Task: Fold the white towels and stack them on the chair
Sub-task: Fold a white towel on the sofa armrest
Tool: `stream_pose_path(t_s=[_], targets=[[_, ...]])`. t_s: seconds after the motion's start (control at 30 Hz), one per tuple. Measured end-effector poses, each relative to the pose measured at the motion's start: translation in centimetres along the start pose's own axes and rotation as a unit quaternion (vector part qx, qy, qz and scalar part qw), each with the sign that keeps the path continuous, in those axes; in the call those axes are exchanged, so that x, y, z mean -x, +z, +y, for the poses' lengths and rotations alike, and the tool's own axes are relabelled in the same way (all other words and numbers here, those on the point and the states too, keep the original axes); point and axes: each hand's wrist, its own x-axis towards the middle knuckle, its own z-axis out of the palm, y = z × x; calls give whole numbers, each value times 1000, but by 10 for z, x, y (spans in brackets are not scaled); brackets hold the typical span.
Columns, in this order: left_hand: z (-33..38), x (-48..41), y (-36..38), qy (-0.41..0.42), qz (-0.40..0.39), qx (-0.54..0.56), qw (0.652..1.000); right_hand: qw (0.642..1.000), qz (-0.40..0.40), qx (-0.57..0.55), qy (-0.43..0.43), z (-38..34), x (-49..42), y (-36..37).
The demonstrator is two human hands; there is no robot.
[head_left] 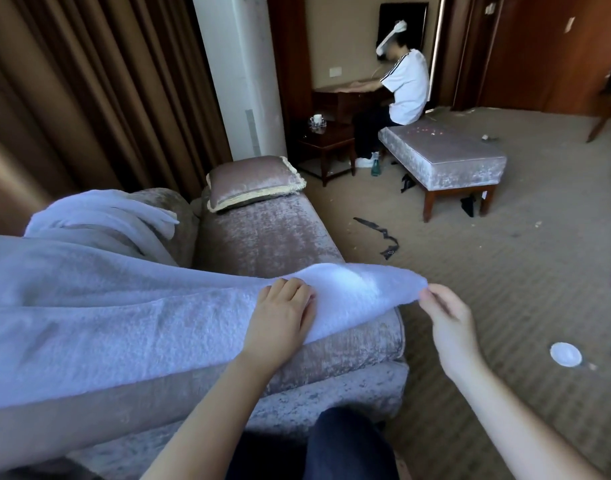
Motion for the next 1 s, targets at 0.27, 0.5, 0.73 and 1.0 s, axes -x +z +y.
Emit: stream_pose_path(t_s=[0.27,0.5,0.73,1.0], targets=[[-26,-12,-19,-96,-60,-27,993,946,-136,292,18,9,-21,-24],[-63,-20,-31,-161,-135,-42,977,941,-176,251,-143,-6,-21,-1],[-72,-44,-33,-166,-67,0,984,963,-78,257,-22,-22,-86,30],[-79,-32,-23,-132,-27,-36,990,899,-101,426,4,14,-86,34]])
